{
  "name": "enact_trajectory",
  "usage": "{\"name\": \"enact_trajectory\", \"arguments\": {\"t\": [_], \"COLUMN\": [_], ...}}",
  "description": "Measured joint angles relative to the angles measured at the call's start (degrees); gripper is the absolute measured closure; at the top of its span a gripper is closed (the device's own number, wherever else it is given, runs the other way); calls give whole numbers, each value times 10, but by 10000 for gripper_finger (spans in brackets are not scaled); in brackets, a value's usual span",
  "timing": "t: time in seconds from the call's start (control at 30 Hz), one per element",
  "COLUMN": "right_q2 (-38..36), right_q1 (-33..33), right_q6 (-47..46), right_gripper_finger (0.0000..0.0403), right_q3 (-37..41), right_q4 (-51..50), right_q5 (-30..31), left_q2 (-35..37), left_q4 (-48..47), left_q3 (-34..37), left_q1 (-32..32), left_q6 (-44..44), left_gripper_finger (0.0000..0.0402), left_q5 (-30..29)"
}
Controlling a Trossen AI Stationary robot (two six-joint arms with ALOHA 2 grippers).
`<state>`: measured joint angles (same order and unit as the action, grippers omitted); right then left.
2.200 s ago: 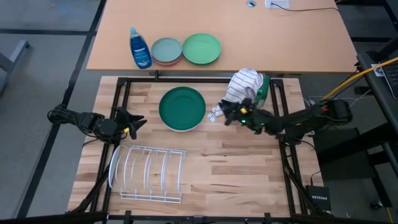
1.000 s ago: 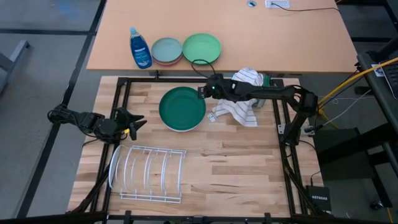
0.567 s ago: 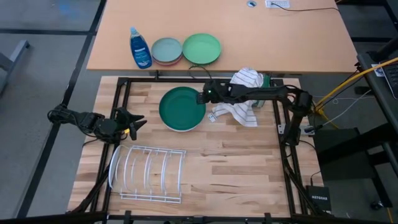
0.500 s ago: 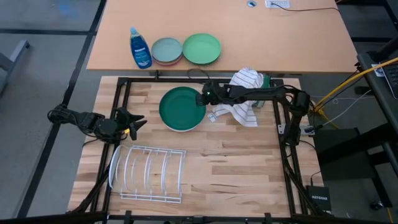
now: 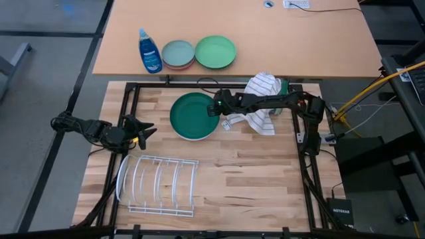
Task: Sort dishes
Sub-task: Put the green plate in the white dish rack
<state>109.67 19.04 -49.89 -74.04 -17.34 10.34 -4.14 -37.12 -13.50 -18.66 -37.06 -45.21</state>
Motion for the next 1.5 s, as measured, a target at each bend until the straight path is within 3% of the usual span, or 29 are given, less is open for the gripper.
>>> {"name": "enact_trajectory", "arguments": {"t": [0.17, 0.47, 0.63, 0.73, 0.9, 1.23, 1.37, 1.5], "right_q2": [4, 4, 4, 4, 4, 4, 4, 4], "right_q1": [0, 0, 1, 1, 1, 1, 1, 1], "right_q6": [0, 7, 7, 13, 51, 161, 181, 193], "right_gripper_finger": [286, 391, 375, 387, 386, 390, 391, 395], "right_q3": [0, 0, 0, 0, -4, -67, -92, -114], "right_q4": [-2, 17, 26, 53, 104, 108, 109, 108], "right_q5": [-10, 16, 28, 32, 32, 49, 46, 34], "left_q2": [0, 0, 0, 0, 0, 0, 0, 0], "left_q4": [0, 0, 0, 0, 0, 9, 59, 153], "left_q3": [0, 0, 0, 0, 0, 0, 0, 0], "left_q1": [0, 0, 0, 0, 0, 0, -1, -1], "left_q6": [0, 0, 0, 0, 0, 1, 58, 168], "left_gripper_finger": [249, 249, 249, 249, 249, 249, 249, 249], "left_q5": [0, 0, 0, 0, 0, 0, 8, 51]}}
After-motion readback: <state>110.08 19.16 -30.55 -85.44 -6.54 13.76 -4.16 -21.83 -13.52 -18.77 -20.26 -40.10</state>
